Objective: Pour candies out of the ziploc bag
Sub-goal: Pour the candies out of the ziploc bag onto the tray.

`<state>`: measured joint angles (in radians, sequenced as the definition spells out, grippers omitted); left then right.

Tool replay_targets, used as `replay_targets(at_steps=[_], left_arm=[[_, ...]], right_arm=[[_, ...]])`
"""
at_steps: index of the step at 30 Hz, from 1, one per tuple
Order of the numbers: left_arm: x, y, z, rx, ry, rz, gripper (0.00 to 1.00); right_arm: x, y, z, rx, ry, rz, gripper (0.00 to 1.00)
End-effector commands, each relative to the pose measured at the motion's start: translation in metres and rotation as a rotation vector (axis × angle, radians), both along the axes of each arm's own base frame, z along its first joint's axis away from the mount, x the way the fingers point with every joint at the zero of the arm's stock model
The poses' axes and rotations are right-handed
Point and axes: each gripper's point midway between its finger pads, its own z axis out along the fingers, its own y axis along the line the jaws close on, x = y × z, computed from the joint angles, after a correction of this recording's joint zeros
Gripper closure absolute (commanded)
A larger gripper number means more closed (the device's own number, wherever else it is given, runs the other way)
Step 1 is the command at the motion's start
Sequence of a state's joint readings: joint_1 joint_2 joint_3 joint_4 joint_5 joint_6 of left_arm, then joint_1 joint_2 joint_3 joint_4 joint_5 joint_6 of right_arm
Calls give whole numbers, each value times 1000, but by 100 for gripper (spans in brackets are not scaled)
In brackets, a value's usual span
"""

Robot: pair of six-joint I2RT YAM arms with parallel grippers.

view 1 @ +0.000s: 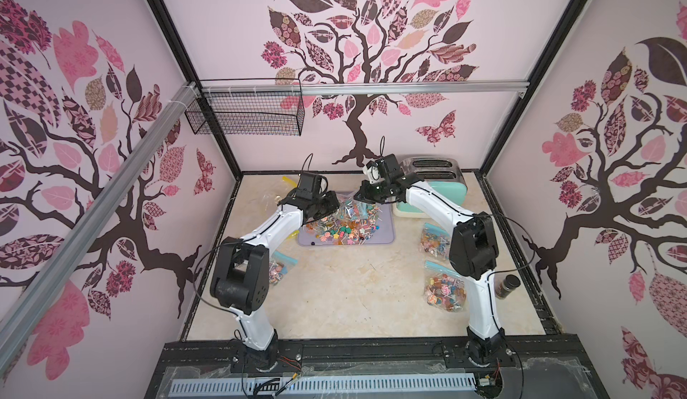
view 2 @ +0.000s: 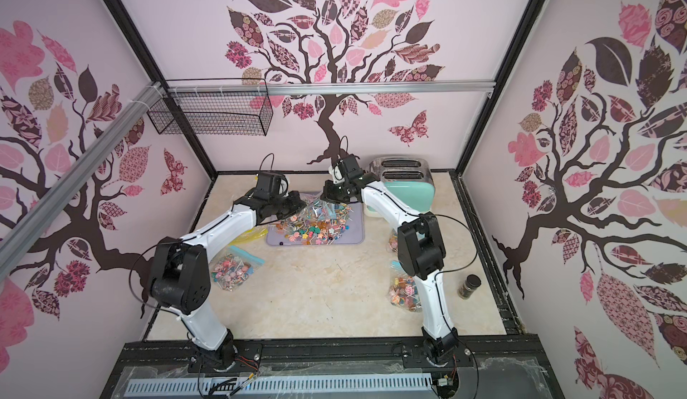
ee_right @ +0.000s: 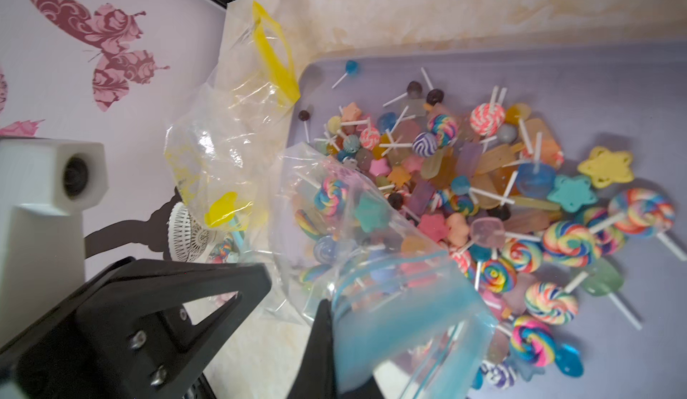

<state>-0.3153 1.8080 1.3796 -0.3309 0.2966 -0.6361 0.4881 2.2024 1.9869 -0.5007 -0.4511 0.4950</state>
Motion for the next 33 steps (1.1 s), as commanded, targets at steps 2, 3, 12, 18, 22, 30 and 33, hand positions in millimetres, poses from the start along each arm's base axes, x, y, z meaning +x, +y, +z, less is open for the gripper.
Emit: replay_targets(at_steps=[2, 3, 12, 18, 22, 30, 33], left_arm=[[24, -13, 15, -16, -71, -60, 100], [26, -15, 16, -15, -75, -66, 100], [28, -23, 34, 57, -93, -139, 100], [19, -34, 39, 168, -89, -189, 100], [16, -40, 40, 211, -72, -208, 100], [13, -38, 39, 333, -35, -206, 100], [10, -37, 43, 351, -42, -206, 100]], right_arm=[[17, -4, -14, -17, 31, 7, 100], [19, -4, -15, -20, 30, 6, 100], [22, -11, -38, -35, 61, -21, 69], [19, -16, -38, -27, 58, -37, 56], [15, -20, -34, -27, 49, -45, 52], [3, -28, -30, -27, 35, -52, 48], [-2, -30, -26, -26, 28, -51, 47]])
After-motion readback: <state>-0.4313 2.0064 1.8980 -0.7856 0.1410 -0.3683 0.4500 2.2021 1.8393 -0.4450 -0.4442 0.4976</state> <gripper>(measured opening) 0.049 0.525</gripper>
